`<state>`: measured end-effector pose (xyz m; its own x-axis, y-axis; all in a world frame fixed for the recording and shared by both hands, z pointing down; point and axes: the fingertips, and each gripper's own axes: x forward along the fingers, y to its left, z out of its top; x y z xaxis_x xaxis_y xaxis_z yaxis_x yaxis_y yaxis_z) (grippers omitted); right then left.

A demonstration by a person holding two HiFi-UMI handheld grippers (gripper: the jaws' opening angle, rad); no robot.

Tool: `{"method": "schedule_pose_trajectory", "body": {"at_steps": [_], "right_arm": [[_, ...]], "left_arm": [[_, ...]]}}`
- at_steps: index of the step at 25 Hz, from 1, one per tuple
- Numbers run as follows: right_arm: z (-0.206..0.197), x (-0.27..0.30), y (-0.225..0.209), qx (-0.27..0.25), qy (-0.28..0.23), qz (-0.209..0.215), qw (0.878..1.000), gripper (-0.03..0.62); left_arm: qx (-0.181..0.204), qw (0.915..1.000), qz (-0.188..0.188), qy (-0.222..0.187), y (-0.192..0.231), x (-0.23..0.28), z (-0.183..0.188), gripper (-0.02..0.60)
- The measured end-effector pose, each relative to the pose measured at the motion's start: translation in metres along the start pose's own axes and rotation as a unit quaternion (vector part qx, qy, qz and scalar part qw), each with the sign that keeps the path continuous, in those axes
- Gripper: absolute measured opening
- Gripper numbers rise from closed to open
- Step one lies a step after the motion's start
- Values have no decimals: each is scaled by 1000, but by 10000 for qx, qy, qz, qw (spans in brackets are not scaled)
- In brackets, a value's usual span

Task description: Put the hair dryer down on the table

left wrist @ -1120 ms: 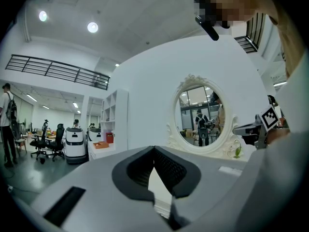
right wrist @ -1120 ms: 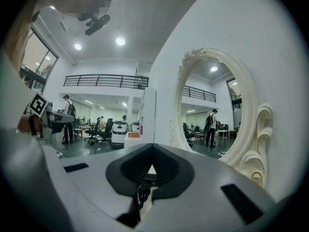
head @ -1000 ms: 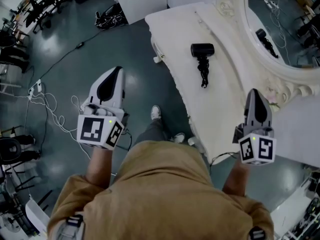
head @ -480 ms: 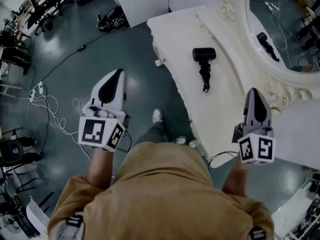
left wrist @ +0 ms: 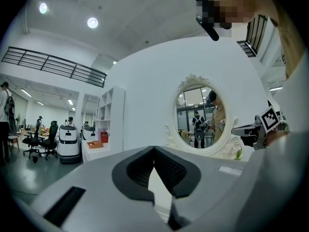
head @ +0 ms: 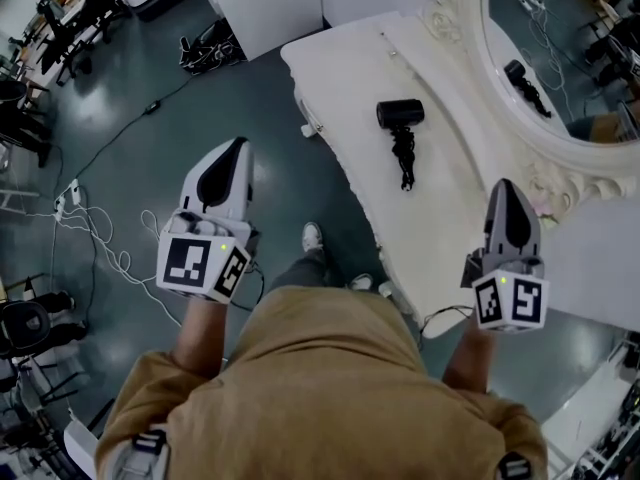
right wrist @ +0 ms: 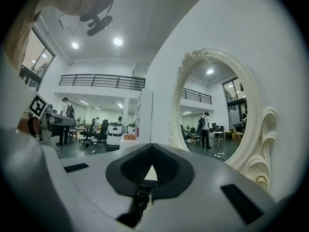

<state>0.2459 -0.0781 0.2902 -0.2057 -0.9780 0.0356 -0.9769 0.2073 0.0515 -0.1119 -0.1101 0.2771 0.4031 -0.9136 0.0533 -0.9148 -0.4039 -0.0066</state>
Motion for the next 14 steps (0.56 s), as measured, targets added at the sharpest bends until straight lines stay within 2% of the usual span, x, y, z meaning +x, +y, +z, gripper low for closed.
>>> {"method": "schedule_pose_trajectory", "body": {"at_steps": [14], "right_arm": [[8, 48, 9, -168, 63, -136, 9997, 3]], "left_arm": [[-87, 9994, -325, -2, 28, 59, 0, 5]]}}
